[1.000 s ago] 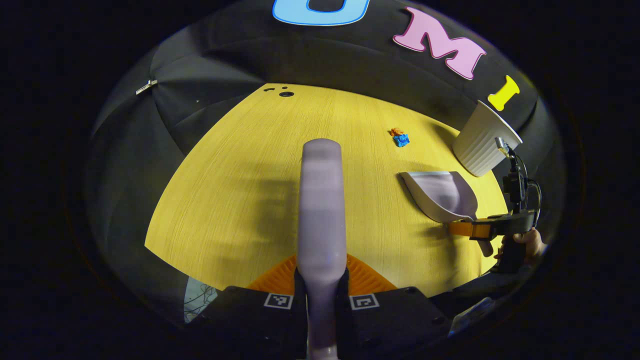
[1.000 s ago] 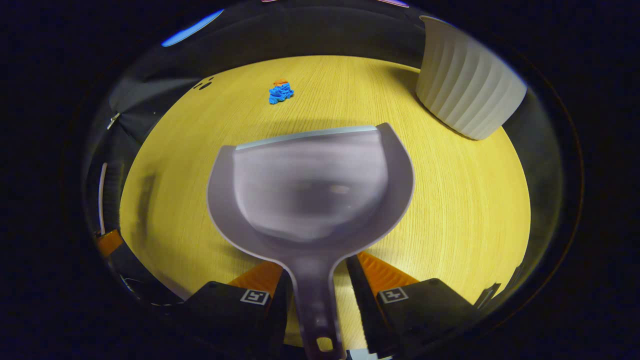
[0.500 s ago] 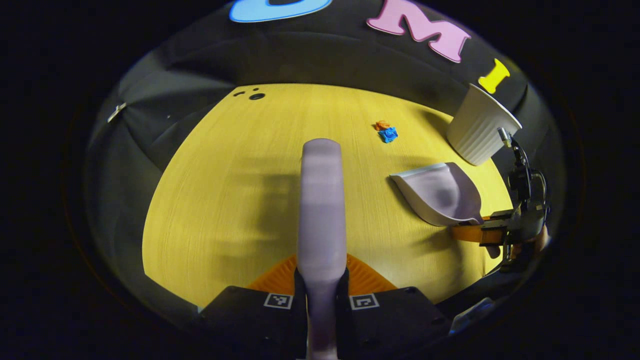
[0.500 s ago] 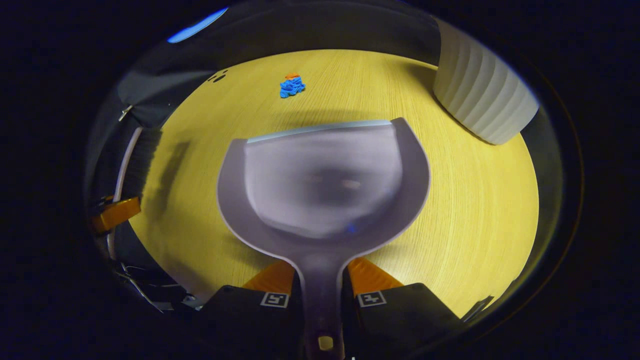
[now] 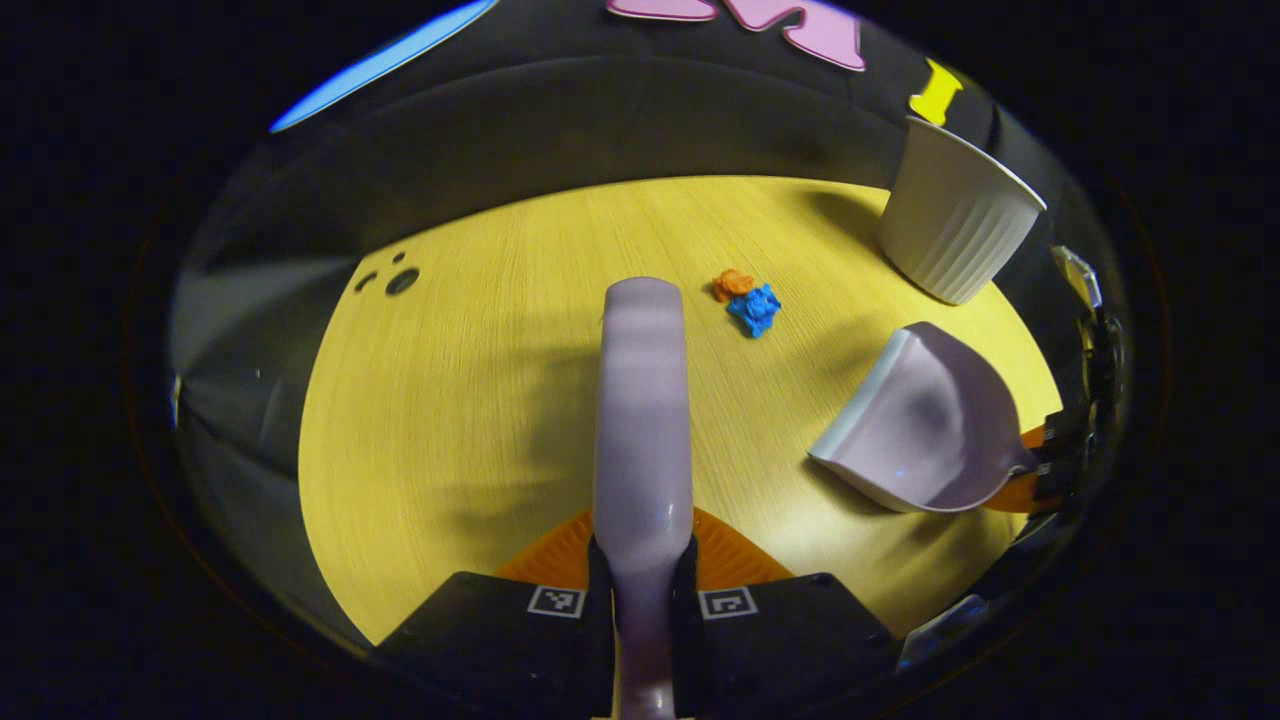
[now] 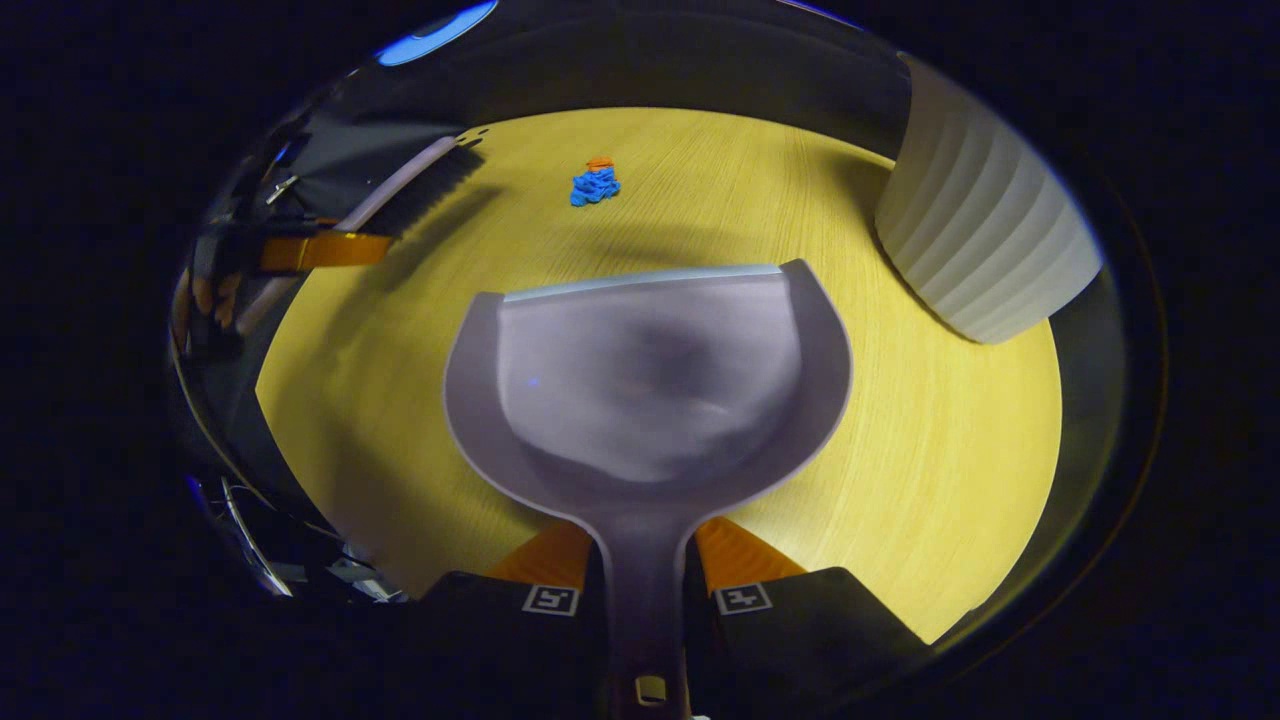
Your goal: Pick up the small broom and dustpan from the desktop, sweep the trash into the dustpan with the broom, and then empty the trash into the garbage bin.
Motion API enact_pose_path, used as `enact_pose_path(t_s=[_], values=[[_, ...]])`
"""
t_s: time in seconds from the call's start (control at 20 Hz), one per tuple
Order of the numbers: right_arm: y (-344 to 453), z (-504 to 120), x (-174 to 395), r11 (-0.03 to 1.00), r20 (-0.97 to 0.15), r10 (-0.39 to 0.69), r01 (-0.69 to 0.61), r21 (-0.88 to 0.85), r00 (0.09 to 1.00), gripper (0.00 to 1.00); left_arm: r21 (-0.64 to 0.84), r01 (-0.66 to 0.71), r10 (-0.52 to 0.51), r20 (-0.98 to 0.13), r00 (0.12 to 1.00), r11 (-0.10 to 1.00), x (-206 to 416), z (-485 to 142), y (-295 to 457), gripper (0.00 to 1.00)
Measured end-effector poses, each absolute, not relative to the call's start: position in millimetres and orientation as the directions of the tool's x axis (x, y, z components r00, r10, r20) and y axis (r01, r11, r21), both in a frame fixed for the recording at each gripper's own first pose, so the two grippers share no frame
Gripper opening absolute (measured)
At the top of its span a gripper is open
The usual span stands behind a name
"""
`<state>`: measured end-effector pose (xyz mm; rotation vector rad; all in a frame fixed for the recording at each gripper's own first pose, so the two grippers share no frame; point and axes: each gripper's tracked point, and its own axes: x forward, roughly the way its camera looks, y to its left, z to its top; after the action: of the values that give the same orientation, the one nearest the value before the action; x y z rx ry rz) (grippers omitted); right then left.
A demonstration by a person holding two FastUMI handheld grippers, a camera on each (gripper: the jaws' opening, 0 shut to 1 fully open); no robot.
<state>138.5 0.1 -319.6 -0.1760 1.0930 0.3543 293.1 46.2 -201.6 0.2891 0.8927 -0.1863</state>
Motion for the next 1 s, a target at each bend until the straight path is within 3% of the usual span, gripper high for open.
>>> enact_pose_path(t_s=[0.1,0.15,0.25,0.3,0.6,0.75,1.0], values=[[-8,-312,142,0.924,-0.886,0.204,-0.382,0.034,0.416,0.29,0.182,0.298,-0.037,-0.796,0.603,0.937,318,-207,41,0.29],[-11,-308,142,0.92,-0.887,0.211,-0.39,0.038,0.411,0.34,0.186,0.302,-0.035,-0.799,0.601,0.935,331,-208,38,0.25],[-19,-302,140,0.909,-0.892,0.211,-0.415,0.028,0.4,0.29,0.211,0.336,-0.033,-0.803,0.595,0.918,358,-213,33,0.26],[-23,-303,141,0.902,-0.895,0.206,-0.431,0.017,0.396,0.34,0.236,0.366,-0.029,-0.807,0.59,0.9,371,-219,30,0.28],[-34,-312,131,0.869,-0.91,0.19,-0.495,-0.02,0.369,0.34,0.332,0.561,-0.03,-0.842,0.539,0.758,410,-226,11,0.25],[-33,-315,132,0.865,-0.911,0.198,-0.502,-0.011,0.362,0.34,0.366,0.6,-0.022,-0.841,0.54,0.711,426,-229,8,0.29],[-33,-321,137,0.855,-0.911,0.21,-0.519,-0.005,0.355,0.34,0.266,0.743,-0.152,-0.884,0.442,0.615,416,-241,-24,0.27]])
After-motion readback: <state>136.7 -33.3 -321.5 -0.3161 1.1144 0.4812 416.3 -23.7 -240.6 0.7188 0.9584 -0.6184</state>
